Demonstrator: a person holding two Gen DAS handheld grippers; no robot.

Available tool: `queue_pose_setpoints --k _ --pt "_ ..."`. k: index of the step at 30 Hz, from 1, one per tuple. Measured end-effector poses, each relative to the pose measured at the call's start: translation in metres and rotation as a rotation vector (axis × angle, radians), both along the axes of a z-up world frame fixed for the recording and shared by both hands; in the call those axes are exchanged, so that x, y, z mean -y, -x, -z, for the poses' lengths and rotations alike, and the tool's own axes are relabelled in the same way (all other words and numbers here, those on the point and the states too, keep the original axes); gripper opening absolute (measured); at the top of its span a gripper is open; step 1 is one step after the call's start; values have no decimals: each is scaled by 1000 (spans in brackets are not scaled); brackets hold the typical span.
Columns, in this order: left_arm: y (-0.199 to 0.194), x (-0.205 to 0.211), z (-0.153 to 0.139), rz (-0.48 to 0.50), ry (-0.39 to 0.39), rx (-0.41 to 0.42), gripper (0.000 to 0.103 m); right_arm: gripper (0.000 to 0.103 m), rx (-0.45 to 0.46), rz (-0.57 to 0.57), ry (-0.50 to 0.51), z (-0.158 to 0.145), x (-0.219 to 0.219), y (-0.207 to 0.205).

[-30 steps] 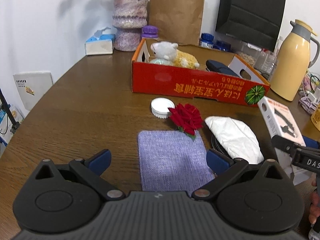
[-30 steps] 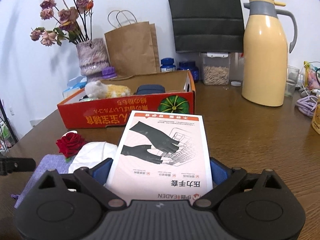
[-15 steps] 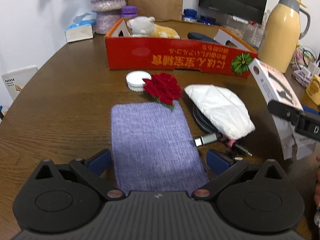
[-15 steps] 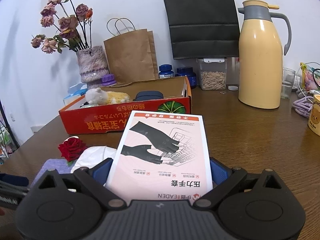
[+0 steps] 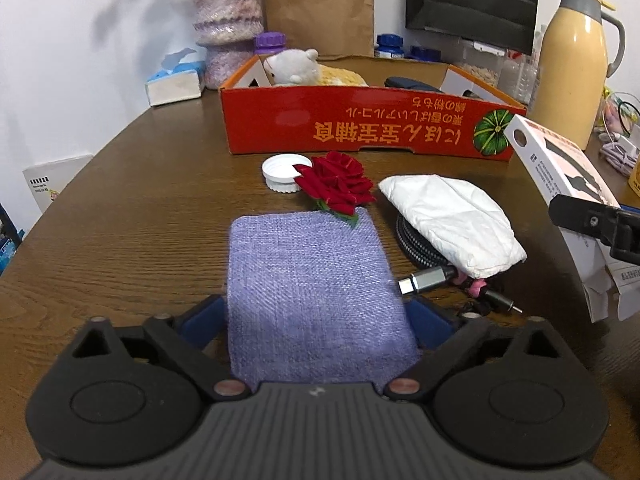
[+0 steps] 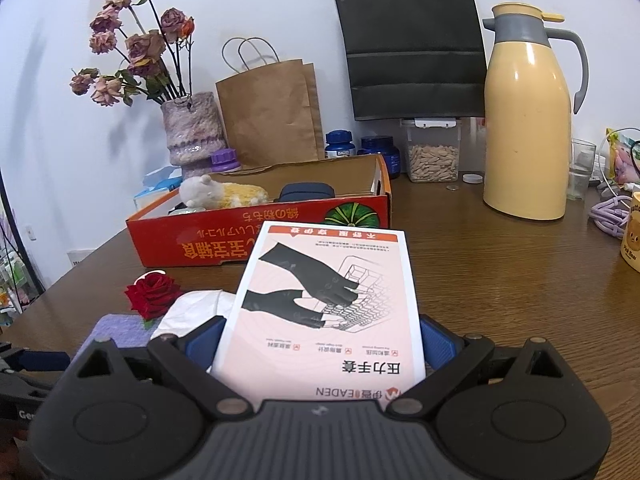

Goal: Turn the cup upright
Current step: 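Grasp the purple cloth with the left gripper and lift it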

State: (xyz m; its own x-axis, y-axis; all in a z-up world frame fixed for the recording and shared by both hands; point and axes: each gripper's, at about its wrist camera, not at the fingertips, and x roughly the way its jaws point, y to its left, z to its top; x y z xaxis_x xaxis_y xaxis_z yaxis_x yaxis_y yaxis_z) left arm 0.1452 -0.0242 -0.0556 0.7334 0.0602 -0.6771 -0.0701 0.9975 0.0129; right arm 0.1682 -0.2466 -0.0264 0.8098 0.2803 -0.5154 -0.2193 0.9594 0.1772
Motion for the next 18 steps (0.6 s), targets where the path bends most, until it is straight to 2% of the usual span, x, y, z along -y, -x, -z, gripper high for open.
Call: queue_pose_setpoints --k 6,8,9,11,13,18 --pt "10 -3 -2 -31 -5 36 70 98 -1 -3 4 0 -1 0" --pt "14 -4 -3 -35 -4 46 53 98 0 -5 6 0 -2 1" --pt "15 -4 -3 -33 -3 51 49 98 -1 -5 7 0 -2 1" --pt "18 -5 -4 -32 0 58 32 98 -1 -5 7 0 -2 0" --pt "21 -7 -4 -30 7 61 23 98 -1 -5 8 0 -2 0" --pt "28 -9 -4 -16 10 68 18 98 -2 -8 15 1 -3 0"
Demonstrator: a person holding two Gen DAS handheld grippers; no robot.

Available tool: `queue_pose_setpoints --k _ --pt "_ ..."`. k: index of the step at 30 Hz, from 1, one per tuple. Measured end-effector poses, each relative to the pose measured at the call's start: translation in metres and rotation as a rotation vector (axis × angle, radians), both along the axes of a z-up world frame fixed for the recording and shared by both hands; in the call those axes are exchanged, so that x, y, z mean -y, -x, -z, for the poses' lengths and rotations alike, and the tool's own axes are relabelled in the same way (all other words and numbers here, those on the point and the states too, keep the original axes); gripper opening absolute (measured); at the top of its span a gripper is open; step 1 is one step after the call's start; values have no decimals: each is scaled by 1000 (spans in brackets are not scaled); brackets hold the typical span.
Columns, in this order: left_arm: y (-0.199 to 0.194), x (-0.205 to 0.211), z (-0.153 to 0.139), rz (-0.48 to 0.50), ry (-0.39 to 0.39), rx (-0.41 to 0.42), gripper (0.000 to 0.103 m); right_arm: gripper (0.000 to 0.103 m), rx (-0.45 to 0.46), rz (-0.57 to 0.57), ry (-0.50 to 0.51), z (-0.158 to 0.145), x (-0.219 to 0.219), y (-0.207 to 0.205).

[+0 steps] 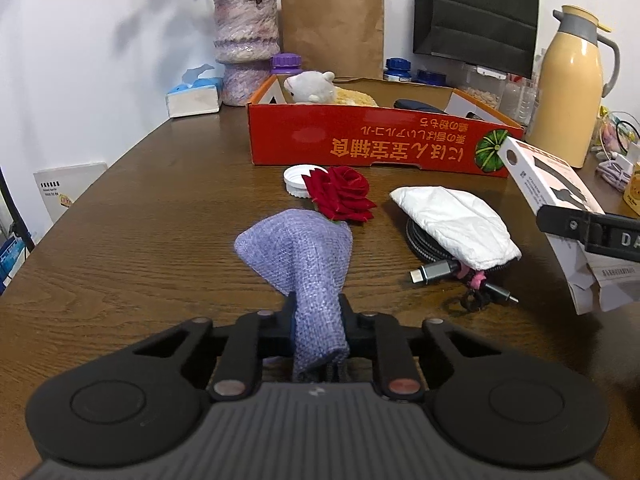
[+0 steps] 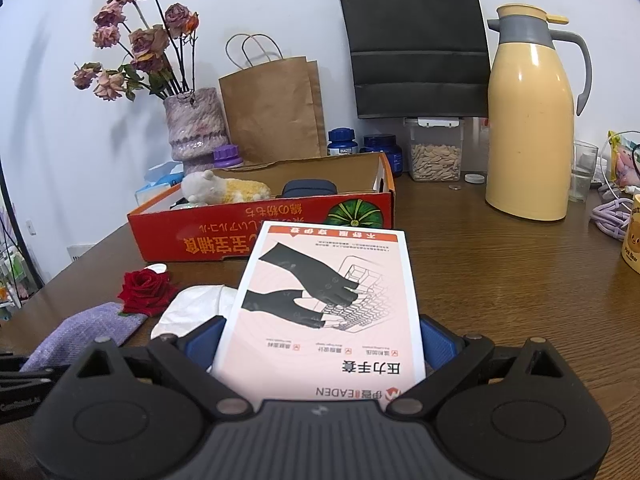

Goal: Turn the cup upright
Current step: 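Grasp the purple cloth with the left gripper and lift it, then carry the purple cloth with the left gripper while the right gripper carries the glove box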

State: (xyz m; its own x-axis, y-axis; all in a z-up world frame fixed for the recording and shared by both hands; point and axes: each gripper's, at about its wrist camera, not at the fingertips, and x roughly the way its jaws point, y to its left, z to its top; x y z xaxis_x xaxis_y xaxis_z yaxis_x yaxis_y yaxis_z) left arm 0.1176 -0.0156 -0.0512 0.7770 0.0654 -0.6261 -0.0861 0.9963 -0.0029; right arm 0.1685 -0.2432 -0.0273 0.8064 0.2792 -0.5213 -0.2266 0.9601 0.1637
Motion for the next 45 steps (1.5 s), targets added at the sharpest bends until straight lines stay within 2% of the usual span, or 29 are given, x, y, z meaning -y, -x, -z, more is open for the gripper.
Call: queue_pose_setpoints --k 10,19,32,45 --pt "15 -11 -12 11 25 39 17 98 8 -3 13 0 -2 2" --pt "26 -17 -39 19 40 127 17 98 23 -11 17 -3 -3 7" --pt "8 -10 -62 65 38 196 17 98 70 -38 19 -21 -14 12" --pt "-30 2 -81 100 51 237 17 98 118 -24 20 -43 -25 -9"
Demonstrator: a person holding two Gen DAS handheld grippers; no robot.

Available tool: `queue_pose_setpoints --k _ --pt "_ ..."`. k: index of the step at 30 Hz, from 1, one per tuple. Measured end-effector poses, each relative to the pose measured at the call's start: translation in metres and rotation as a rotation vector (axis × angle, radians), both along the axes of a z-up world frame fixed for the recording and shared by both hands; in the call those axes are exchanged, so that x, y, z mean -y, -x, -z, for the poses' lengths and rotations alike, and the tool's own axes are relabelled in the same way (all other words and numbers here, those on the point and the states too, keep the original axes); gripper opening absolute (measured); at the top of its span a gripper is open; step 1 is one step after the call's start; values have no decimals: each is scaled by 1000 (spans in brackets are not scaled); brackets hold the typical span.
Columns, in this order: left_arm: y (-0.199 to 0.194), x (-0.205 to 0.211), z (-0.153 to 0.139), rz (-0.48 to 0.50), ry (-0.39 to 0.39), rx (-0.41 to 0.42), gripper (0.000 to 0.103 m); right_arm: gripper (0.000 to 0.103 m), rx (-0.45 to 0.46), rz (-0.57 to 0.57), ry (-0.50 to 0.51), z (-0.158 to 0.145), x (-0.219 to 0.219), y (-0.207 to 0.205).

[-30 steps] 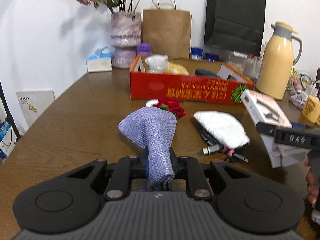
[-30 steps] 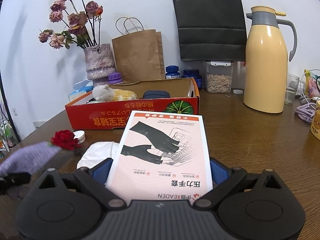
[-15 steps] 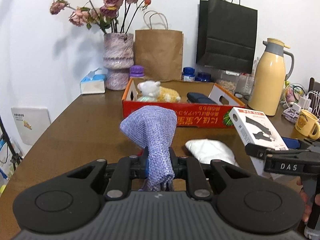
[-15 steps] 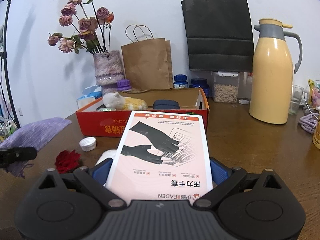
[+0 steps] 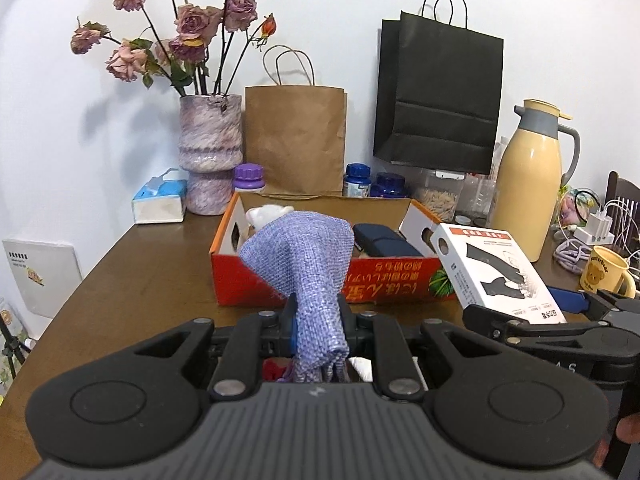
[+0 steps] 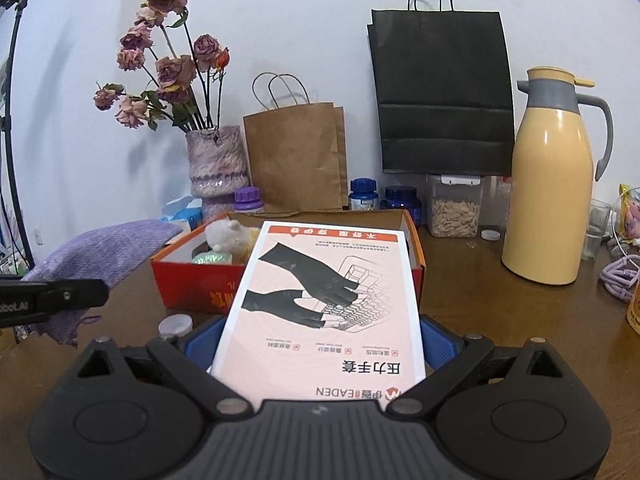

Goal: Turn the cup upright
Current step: 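Carry the purple cloth with the left gripper while the right gripper carries the glove box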

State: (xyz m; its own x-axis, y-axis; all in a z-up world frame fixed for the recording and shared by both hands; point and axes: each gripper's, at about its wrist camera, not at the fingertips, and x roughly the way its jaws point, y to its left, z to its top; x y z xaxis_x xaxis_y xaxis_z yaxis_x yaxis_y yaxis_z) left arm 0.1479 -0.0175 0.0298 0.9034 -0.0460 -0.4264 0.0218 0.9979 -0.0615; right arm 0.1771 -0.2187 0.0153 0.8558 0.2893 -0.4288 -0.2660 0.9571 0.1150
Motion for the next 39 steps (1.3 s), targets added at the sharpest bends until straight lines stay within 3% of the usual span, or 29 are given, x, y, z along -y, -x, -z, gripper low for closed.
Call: queue_pose_setpoints --k 22,39 --pt "-59 1 -16 -12 22 19 17 98 55 -17 42 -25 -25 -52" --pt "-120 -3 -21 -60 73 28 17 98 24 -3 9 -23 -29 -114"
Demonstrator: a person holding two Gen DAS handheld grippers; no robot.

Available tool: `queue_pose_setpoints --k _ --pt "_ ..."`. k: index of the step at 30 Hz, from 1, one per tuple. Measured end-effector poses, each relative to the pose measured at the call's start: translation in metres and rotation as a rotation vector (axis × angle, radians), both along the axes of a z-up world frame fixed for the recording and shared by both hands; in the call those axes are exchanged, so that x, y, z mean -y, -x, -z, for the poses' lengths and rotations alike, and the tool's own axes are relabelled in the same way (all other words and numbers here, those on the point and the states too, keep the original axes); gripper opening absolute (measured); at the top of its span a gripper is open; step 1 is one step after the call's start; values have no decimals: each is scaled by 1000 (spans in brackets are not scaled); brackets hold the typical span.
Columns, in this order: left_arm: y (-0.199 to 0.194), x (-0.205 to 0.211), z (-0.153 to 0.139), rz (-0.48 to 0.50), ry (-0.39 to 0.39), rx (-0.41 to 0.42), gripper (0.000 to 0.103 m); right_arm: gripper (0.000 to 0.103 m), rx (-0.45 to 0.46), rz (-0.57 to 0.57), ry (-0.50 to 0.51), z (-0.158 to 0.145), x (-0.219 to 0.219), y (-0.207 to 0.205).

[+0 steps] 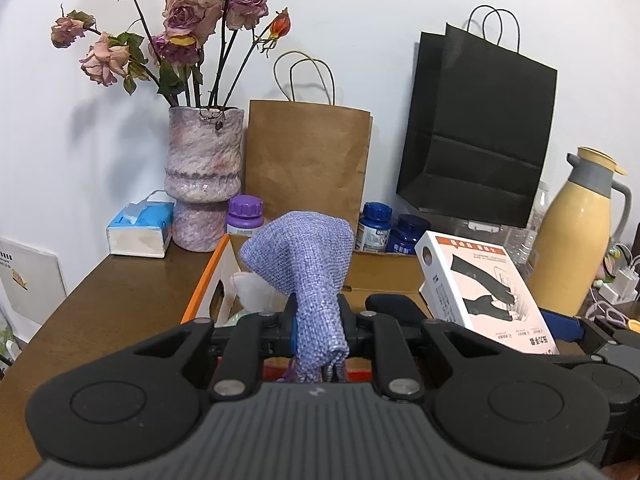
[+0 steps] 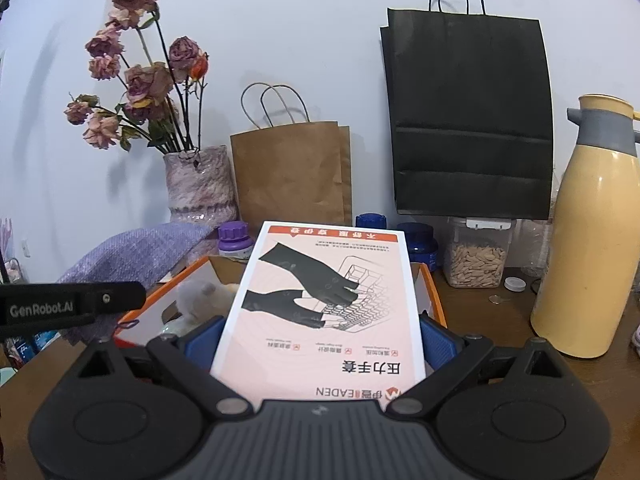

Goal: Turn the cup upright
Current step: 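Carry the purple cloth with the left gripper while the right gripper carries the glove box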

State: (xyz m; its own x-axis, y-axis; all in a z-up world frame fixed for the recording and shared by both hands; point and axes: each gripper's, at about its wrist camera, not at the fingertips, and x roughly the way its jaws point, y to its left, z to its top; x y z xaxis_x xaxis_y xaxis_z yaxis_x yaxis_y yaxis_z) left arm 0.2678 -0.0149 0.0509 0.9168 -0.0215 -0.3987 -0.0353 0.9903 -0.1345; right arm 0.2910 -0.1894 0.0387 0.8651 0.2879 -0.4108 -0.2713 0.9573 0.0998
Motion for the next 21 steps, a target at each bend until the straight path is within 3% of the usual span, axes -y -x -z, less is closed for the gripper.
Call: queue_pose_setpoints --k 21 --pt "-70 -18 10 -25 -8 -32 17 98 -29 -3 -1 5 -16 -76"
